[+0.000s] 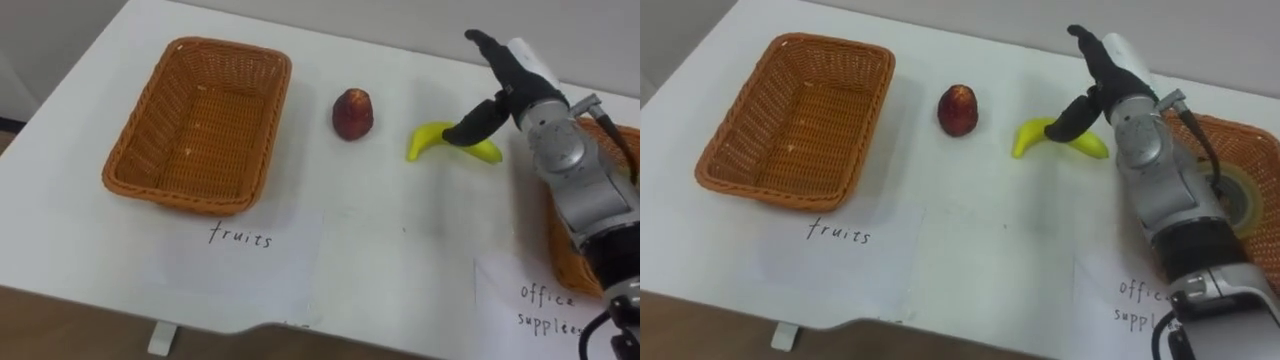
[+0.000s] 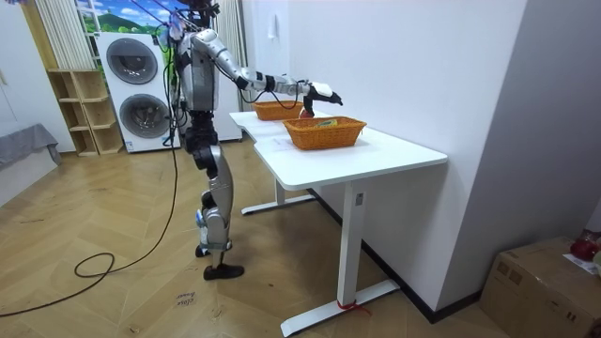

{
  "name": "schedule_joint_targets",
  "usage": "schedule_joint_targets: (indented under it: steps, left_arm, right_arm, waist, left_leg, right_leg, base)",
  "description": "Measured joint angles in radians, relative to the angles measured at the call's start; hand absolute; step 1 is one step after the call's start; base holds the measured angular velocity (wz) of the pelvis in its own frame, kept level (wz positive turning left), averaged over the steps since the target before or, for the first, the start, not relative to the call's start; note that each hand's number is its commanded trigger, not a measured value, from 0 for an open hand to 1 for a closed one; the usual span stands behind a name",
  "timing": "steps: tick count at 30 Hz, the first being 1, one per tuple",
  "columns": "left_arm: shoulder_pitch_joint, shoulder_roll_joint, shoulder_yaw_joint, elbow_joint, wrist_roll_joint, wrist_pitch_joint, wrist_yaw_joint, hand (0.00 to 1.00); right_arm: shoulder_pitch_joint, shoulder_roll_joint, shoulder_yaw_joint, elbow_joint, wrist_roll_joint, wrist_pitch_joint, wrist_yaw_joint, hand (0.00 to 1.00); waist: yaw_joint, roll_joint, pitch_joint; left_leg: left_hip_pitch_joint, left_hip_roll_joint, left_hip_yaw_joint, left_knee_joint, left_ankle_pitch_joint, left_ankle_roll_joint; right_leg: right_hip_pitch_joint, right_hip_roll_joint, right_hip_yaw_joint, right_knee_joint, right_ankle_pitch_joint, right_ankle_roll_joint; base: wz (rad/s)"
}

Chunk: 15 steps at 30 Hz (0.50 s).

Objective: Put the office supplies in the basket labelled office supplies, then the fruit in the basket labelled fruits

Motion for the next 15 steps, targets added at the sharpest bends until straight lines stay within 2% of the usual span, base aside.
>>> schedule_joint_targets:
  steps: [1, 3, 6, 15]
  left_arm:
    - [-0.002, 0.001, -0.004, 0.004, -0.010, -0.004, 0.002, 0.00]
    - [-0.009, 0.002, -0.028, 0.011, -0.021, -0.010, 0.016, 0.00]
    - [-0.009, 0.002, -0.043, 0.013, -0.049, -0.023, 0.023, 0.00]
    - [-0.011, 0.008, -0.060, 0.035, -0.051, -0.030, 0.025, 0.00]
  right_arm:
    - [-0.001, 0.000, 0.001, 0.000, 0.000, -0.002, -0.001, 0.00]
    - [-0.006, 0.000, 0.002, 0.003, 0.000, -0.015, -0.009, 0.00]
    - [-0.006, 0.000, 0.010, 0.004, 0.000, -0.018, -0.012, 0.00]
    - [-0.012, 0.000, 0.042, 0.086, 0.002, -0.027, -0.013, 0.00]
  waist:
    - [0.000, -0.001, 0.0016]
    - [0.000, -0.005, 0.0139]
    - [0.000, -0.011, 0.0202]
    - [0.003, -0.012, 0.0205]
  left_leg:
    - [0.000, 0.000, -0.002, -0.001, 0.000, 0.000]
    - [-0.001, 0.001, -0.008, -0.001, 0.000, -0.001]
    - [-0.009, 0.000, -0.010, -0.003, 0.001, -0.001]
    - [-0.035, 0.001, -0.015, 0.002, 0.001, -0.001]
  right_leg:
    - [0.000, 0.000, 0.000, -0.001, 0.000, 0.000]
    - [0.000, 0.001, -0.001, -0.003, 0.000, 0.000]
    - [-0.001, 0.001, -0.004, -0.016, 0.000, 0.000]
    - [-0.020, -0.002, -0.019, -0.016, 0.001, 0.001]
  base:
    - [0.00]
    - [0.04]
    - [0.04]
    - [0.03]
